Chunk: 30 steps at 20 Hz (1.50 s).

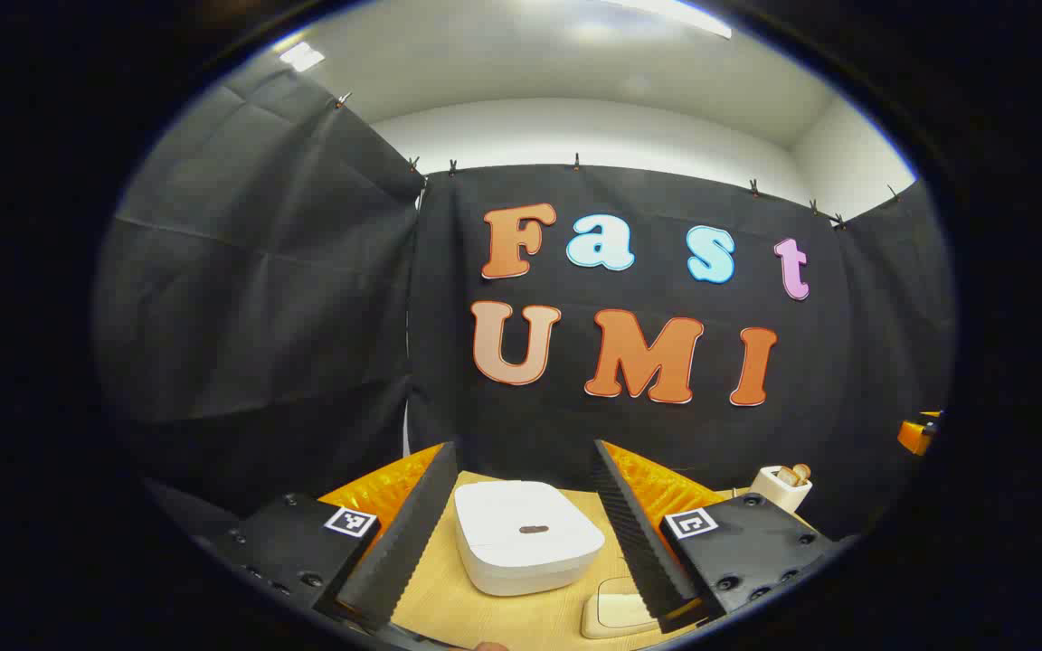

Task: Close the left gripper, press the button to open the rice cooker; take a wooden spoon from the chopstick holder with the right hand, scoop a spoonful of rice and pour it into the rice cooker, then put the wooden spoon back into the chopstick holder.

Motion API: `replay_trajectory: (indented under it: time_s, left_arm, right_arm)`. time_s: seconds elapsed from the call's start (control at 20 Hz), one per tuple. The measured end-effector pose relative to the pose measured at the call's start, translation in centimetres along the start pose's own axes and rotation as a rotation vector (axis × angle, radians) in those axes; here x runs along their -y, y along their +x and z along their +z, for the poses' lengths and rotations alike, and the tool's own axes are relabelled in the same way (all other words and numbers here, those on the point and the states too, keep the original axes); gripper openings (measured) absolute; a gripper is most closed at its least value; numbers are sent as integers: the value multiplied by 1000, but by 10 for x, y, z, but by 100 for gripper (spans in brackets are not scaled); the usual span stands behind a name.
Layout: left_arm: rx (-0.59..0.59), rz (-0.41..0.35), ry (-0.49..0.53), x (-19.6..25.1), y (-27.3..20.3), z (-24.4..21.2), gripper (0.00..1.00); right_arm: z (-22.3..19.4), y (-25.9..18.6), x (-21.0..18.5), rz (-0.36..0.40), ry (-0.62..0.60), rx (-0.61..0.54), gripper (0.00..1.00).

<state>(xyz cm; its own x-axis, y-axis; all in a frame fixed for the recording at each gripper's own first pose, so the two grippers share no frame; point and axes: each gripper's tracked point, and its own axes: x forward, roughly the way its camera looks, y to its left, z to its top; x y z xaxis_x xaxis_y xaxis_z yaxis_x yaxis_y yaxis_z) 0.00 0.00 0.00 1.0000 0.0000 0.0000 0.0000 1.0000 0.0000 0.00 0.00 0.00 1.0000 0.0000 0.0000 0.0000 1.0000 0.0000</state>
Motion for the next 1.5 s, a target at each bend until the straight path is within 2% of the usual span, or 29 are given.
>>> replay_trajectory:
  time_s: [0.2, 0.45, 0.8, 1.05, 1.2, 1.3, 1.45, 1.5]
  left_arm:
    - [-2, -33, -11, -14, 10, -3, 100]
    - [-1, -44, 25, -38, 19, -4, 100]
    - [-25, -62, 8, -45, 24, -12, 100]
    - [4, -48, 33, -49, 28, -9, 100]
    - [-8, -48, 1, -43, 30, -10, 100]
    - [-14, -42, 16, -42, 32, -14, 100]
    - [-15, -24, 53, -39, 31, -15, 63]
    - [-15, -48, 51, -33, 30, -15, 51]
  right_arm:
    - [0, -13, -6, -52, -1, 19, 94]
    - [-6, -28, -14, -108, -5, 14, 94]
    - [-2, -25, -30, -110, -4, 9, 94]
    - [-7, -18, -37, -94, -4, -3, 94]
    - [-8, -13, -35, -87, -10, -13, 94]
    - [-6, -9, -33, -84, -11, -13, 94]
    - [-5, -2, -32, -77, -10, -8, 94]
    - [-3, 0, -33, -71, -8, -4, 94]
